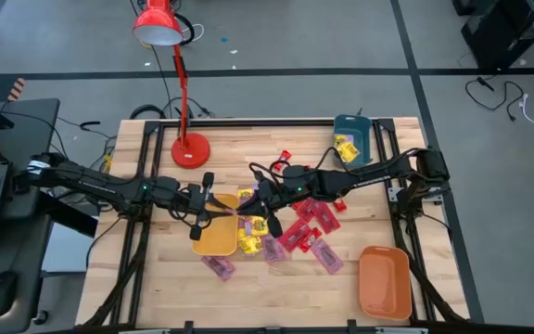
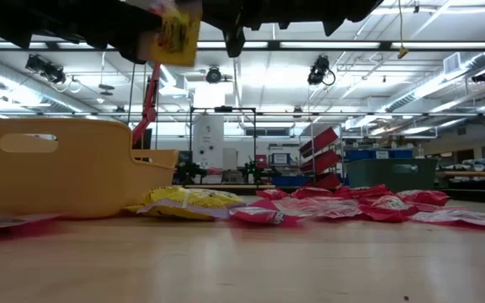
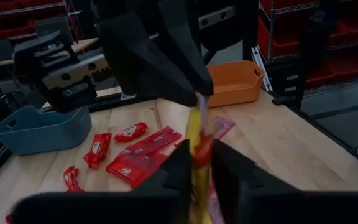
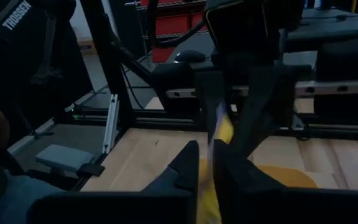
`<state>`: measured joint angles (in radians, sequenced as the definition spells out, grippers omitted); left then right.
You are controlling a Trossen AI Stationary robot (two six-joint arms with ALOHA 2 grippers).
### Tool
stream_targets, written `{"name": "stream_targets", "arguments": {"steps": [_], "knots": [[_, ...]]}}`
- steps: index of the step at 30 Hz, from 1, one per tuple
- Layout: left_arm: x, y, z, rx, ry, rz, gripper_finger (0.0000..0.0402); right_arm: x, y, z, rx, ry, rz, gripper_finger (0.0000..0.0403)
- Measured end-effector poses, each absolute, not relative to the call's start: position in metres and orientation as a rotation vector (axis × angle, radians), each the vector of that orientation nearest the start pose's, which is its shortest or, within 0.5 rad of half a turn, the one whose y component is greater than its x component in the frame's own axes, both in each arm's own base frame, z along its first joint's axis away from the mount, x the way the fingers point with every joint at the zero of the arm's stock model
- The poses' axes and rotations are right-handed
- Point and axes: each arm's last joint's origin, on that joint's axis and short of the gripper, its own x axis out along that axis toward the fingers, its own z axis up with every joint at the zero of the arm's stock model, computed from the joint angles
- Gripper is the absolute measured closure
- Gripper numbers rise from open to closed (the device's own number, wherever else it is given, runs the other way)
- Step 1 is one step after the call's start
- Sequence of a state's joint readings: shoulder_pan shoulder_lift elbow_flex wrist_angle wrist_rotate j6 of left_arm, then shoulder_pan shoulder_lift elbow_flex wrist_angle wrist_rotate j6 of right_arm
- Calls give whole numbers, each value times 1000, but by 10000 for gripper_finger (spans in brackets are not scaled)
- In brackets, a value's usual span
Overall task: Sort candy
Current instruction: Put the yellow candy pack into the blue bin
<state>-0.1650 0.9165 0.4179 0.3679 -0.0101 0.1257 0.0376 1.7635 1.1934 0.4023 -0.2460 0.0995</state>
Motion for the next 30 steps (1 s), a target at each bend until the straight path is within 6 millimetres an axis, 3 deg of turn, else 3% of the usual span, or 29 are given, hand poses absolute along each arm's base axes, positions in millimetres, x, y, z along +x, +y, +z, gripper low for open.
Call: {"name": "stream_targets", "arguments": {"steps": [3,12,17,30], "knots": [[196,-32,236,136,125,-163,393,402,22,267,108,184,271,336],[196,-30,232,145,168,-75,399,382,28,277,-17,325,86,267],[196,-28,232,154,173,-20,400,372,39,276,-37,408,24,248],[197,-28,237,146,118,-10,401,380,42,260,-43,435,-72,212]]}}
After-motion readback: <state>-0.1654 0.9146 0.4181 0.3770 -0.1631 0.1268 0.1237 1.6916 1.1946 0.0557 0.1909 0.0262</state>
